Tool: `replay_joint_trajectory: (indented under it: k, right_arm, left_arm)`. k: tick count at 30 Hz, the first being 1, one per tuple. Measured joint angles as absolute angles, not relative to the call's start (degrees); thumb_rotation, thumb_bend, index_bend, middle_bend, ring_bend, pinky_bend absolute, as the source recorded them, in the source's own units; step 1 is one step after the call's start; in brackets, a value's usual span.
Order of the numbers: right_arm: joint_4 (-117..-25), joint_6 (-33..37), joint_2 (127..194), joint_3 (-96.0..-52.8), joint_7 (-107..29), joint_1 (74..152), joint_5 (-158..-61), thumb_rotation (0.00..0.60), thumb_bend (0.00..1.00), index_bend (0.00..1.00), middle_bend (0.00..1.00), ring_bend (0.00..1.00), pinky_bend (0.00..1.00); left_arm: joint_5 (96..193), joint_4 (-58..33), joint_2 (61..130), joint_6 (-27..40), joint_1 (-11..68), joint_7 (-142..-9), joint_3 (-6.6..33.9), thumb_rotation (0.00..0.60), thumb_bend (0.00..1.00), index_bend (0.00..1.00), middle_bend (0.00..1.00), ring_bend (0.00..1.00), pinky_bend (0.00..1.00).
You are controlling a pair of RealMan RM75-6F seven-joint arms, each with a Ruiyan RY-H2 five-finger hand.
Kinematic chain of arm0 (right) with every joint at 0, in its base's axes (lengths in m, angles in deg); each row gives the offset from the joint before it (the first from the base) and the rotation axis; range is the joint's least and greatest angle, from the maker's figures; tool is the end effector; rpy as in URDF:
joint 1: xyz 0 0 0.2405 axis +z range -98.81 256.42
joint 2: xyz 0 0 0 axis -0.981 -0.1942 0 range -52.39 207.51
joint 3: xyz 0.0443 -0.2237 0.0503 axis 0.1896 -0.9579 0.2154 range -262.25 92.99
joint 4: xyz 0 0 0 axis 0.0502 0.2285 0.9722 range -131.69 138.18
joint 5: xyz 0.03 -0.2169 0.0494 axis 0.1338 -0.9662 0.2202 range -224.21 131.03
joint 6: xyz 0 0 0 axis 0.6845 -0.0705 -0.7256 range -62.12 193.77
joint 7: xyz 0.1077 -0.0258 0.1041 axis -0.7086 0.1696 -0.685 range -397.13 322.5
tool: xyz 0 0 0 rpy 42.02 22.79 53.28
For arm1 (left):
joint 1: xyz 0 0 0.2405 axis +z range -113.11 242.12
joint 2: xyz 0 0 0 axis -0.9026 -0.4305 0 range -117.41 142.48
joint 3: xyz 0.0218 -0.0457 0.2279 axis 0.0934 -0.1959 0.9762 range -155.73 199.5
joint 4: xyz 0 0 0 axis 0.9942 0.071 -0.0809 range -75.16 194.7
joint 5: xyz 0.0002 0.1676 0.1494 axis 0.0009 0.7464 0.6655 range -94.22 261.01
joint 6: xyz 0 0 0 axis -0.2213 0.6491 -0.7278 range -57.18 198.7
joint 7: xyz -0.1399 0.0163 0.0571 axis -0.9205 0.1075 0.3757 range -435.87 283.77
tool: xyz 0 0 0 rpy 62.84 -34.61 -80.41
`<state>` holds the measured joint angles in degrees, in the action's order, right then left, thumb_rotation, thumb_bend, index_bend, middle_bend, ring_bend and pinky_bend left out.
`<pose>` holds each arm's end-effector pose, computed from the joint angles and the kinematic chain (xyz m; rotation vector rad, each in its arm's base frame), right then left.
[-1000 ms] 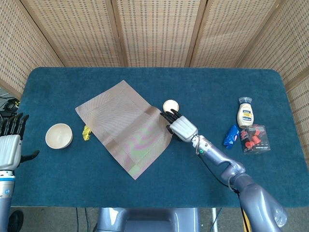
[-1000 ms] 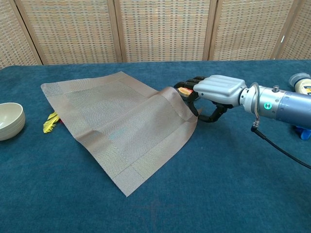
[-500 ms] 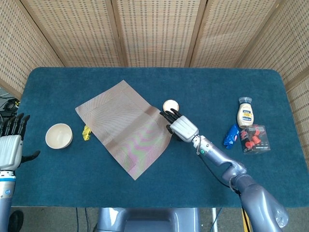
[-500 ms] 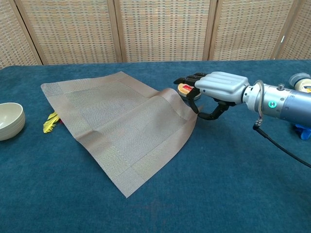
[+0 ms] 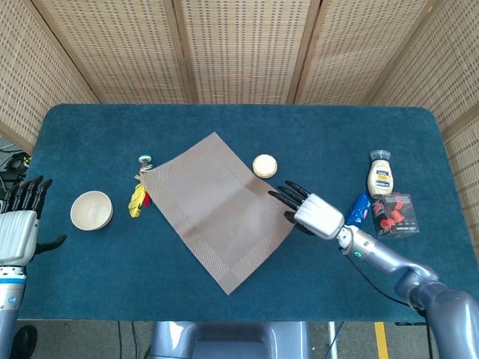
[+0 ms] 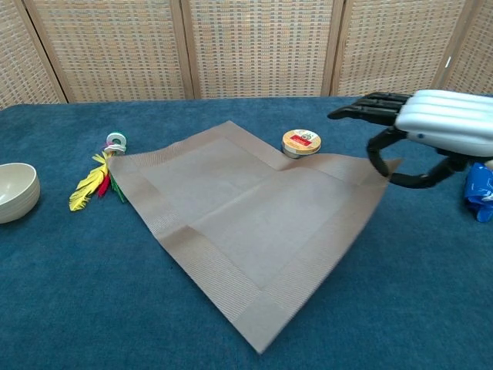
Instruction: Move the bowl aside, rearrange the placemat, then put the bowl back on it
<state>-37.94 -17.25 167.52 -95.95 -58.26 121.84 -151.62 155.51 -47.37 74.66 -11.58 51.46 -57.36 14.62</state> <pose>-0.2133 -0.3439 0.0265 2.2512 -0.2915 1.1432 -0.2414 0.2340 0.1356 -1.3447 -0.8640 -0.8322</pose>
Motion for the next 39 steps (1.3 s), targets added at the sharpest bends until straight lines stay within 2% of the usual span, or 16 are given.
replay_joint_trajectory:
  k: [6, 9, 16, 22, 23, 25, 27, 29, 31, 35, 39]
  right_arm:
    - [-41.09, -21.69, 158.08, -99.11, -50.89, 116.29, -153.67, 0.600, 0.57, 0.72, 0.04, 0.00, 0.00]
    - [-40.33, -21.50, 155.86, -99.44, -48.66, 115.34, -153.89, 0.600, 0.57, 0.72, 0.04, 0.00, 0.00]
    - [-35.13, -16.84, 155.60, -98.84, -44.37, 118.20, -154.95, 0.600, 0.57, 0.72, 0.04, 0.00, 0.00]
    - [-27.74, -12.61, 158.72, -98.55, -39.73, 123.28, -157.55, 0.600, 0.57, 0.71, 0.04, 0.00, 0.00]
    - [-26.57, -12.19, 159.44, -98.54, -39.10, 123.98, -157.94, 0.600, 0.54, 0.67, 0.03, 0.00, 0.00]
    - [-24.05, -11.05, 161.23, -98.51, -37.64, 125.52, -158.70, 0.600, 0.41, 0.48, 0.01, 0.00, 0.00]
    - [-22.23, -9.83, 162.77, -98.44, -36.33, 126.76, -159.11, 0.600, 0.12, 0.17, 0.00, 0.00, 0.00]
    - [-21.52, -9.35, 163.26, -98.32, -34.98, 127.00, -159.13, 0.600, 0.00, 0.04, 0.00, 0.00, 0.00]
    - [-21.49, -8.92, 163.31, -97.89, -33.08, 126.70, -158.59, 0.600, 0.00, 0.00, 0.00, 0.00, 0.00]
    - [-25.10, -9.17, 161.80, -96.37, -30.62, 125.08, -156.30, 0.600, 0.00, 0.00, 0.00, 0.00, 0.00]
    - [-35.36, -11.90, 157.40, -94.45, -28.76, 121.90, -153.12, 0.600, 0.00, 0.00, 0.00, 0.00, 0.00]
  left_arm:
    - [156.46, -47.83, 74.21, -11.60, 51.70, -58.13, 14.91, 0.600, 0.00, 0.00, 0.00, 0.00, 0.00]
    - [156.64, -48.02, 74.11, -11.54, 51.72, -58.21, 14.91, 0.600, 0.00, 0.00, 0.00, 0.00, 0.00]
    - [156.31, -48.03, 74.15, -11.17, 51.72, -57.92, 14.96, 0.600, 0.00, 0.00, 0.00, 0.00, 0.00]
    - [155.48, -47.75, 74.30, -10.98, 51.70, -57.70, 14.71, 0.600, 0.00, 0.00, 0.00, 0.00, 0.00]
    - [155.36, -47.72, 74.32, -10.86, 51.68, -57.65, 14.70, 0.600, 0.00, 0.00, 0.00, 0.00, 0.00]
    - [155.25, -47.67, 74.32, -10.70, 51.66, -57.61, 14.73, 0.600, 0.00, 0.00, 0.00, 0.00, 0.00]
    - [155.16, -47.65, 74.27, -10.57, 51.68, -57.66, 14.77, 0.600, 0.00, 0.00, 0.00, 0.00, 0.00]
    - [155.13, -47.60, 74.20, -10.49, 51.68, -57.83, 14.75, 0.600, 0.00, 0.00, 0.00, 0.00, 0.00]
    - [155.13, -47.42, 74.14, -10.33, 51.66, -58.01, 14.74, 0.600, 0.00, 0.00, 0.00, 0.00, 0.00]
    - [155.47, -47.05, 74.02, -9.43, 51.45, -58.55, 14.99, 0.600, 0.00, 0.00, 0.00, 0.00, 0.00]
    - [156.22, -46.78, 73.98, -8.97, 51.33, -59.11, 15.33, 0.600, 0.00, 0.00, 0.00, 0.00, 0.00]
